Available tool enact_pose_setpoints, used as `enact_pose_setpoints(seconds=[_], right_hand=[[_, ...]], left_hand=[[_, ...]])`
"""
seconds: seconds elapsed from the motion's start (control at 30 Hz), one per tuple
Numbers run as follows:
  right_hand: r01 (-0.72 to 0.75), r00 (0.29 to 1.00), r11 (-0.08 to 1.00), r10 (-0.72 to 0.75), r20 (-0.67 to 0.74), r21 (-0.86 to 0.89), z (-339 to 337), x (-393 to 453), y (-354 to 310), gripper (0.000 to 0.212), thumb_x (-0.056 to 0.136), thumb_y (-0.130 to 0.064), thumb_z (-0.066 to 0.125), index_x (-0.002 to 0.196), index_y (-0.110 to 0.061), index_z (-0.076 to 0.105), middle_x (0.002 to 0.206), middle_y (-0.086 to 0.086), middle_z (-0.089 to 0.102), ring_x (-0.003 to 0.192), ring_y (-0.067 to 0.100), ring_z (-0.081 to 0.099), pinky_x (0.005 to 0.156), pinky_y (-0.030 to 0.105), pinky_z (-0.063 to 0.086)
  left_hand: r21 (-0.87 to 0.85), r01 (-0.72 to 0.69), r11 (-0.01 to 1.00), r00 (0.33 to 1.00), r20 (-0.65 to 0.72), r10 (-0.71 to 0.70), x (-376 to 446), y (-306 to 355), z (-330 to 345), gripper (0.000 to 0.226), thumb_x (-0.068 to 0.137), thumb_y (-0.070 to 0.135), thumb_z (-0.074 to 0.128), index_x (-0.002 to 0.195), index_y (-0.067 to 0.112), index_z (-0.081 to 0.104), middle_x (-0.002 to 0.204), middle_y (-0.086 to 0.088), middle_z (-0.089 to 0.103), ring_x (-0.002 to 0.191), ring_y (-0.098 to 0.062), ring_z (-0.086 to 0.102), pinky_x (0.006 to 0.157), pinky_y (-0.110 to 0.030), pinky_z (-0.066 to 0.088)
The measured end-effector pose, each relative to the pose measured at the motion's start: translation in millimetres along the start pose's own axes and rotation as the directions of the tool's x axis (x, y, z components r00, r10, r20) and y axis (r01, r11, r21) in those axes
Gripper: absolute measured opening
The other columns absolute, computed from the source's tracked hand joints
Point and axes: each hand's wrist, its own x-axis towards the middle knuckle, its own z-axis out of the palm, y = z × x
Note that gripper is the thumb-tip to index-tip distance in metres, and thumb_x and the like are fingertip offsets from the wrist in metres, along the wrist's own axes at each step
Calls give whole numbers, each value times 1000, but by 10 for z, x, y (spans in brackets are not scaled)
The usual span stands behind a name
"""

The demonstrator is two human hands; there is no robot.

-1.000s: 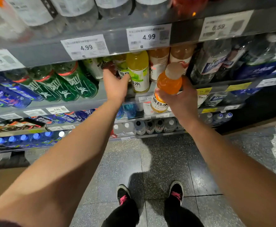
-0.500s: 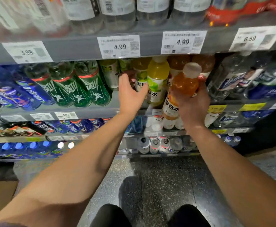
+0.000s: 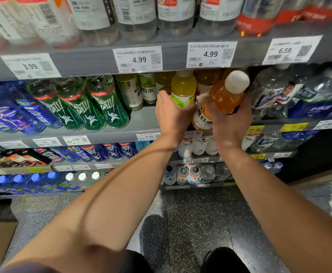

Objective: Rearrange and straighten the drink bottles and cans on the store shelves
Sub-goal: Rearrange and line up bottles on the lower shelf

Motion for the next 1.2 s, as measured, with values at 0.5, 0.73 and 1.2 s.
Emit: enact_pose_setpoints(seconds=[0.5,0.73,1.2], right_hand=[[0,999,999,-2,49,34,-71,17,70,51,73,-24,89,110,-28,54,101,-19,63,93,-13,62,83,7,47],[27,982,999,-18,189,-46,171,24,39,60,72,-46,86,116,-17,56,107,-3,68,98,5,64,90,19,50],[20,970,989,16,242,-147,474,1,13,66,71,-62,79,114,-16,58,104,-1,70,97,13,65,88,31,52]], left_hand=[[-114,59,992,979,-188,-80,-89,-70,-110,65,61,23,84,115,8,50,108,-2,54,96,-17,55,86,-22,44],[-68,104,992,952,-281,-119,171,-324,-650,70,61,22,84,120,7,49,118,-7,56,97,-14,52,83,-14,34],[-9,7,1000,914,-405,-10,17,-332,-786,58,71,29,88,110,8,51,106,-6,51,96,-19,49,90,-24,40]])
